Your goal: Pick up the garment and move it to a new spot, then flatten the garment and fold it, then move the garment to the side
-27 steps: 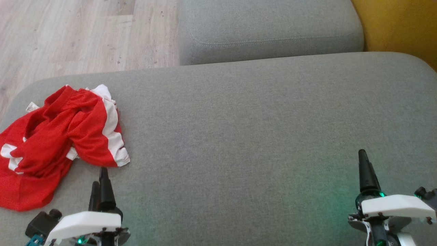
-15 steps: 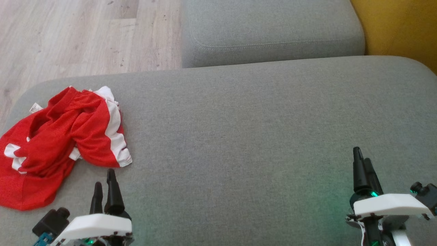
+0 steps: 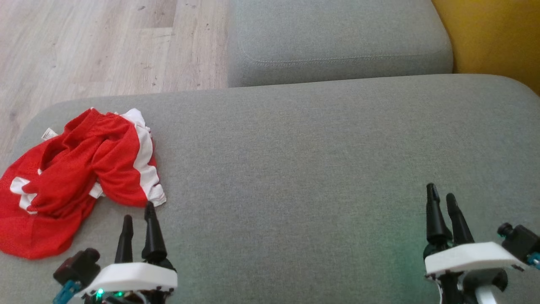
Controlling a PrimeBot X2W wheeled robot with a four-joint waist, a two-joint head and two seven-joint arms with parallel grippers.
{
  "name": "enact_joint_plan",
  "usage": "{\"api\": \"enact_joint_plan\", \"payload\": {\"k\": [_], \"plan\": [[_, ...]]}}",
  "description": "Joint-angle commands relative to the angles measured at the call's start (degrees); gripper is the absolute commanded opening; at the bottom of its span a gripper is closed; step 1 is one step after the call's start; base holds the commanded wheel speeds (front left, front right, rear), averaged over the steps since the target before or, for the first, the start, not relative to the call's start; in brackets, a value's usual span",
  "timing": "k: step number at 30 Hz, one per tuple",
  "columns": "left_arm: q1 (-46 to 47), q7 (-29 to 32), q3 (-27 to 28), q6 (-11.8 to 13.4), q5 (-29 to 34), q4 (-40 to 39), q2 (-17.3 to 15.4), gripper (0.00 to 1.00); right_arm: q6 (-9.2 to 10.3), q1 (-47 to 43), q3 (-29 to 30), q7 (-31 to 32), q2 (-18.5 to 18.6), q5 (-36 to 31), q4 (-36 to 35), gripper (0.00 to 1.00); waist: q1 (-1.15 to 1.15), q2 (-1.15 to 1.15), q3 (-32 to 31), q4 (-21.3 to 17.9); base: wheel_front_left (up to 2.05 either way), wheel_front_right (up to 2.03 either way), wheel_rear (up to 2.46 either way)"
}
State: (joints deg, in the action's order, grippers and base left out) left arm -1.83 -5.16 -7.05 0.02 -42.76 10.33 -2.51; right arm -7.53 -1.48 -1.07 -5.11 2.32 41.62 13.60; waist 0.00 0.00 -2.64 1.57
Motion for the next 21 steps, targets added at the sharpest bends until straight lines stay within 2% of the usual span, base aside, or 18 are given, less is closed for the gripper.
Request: {"api": "enact_joint_plan", "payload": {"k": [1, 21], "plan": [[1.07, -0.91, 0.67, 0.23, 1.89, -2.39, -0.44, 1.0, 0.02, 1.07, -1.09, -0.91, 0.37, -2.4, -2.3, 1.0, 0.0, 0.0, -0.06, -0.01, 0.0, 0.0, 0.0], [-0.15, -4.1, -0.98, 0.98, 15.28, -1.93, -0.32, 1.0, 0.03, 0.24, -2.03, -4.12, 0.44, -14.65, -2.05, 1.0, 0.0, 0.0, -0.91, -0.16, 0.0, 0.0, 0.0]]}}
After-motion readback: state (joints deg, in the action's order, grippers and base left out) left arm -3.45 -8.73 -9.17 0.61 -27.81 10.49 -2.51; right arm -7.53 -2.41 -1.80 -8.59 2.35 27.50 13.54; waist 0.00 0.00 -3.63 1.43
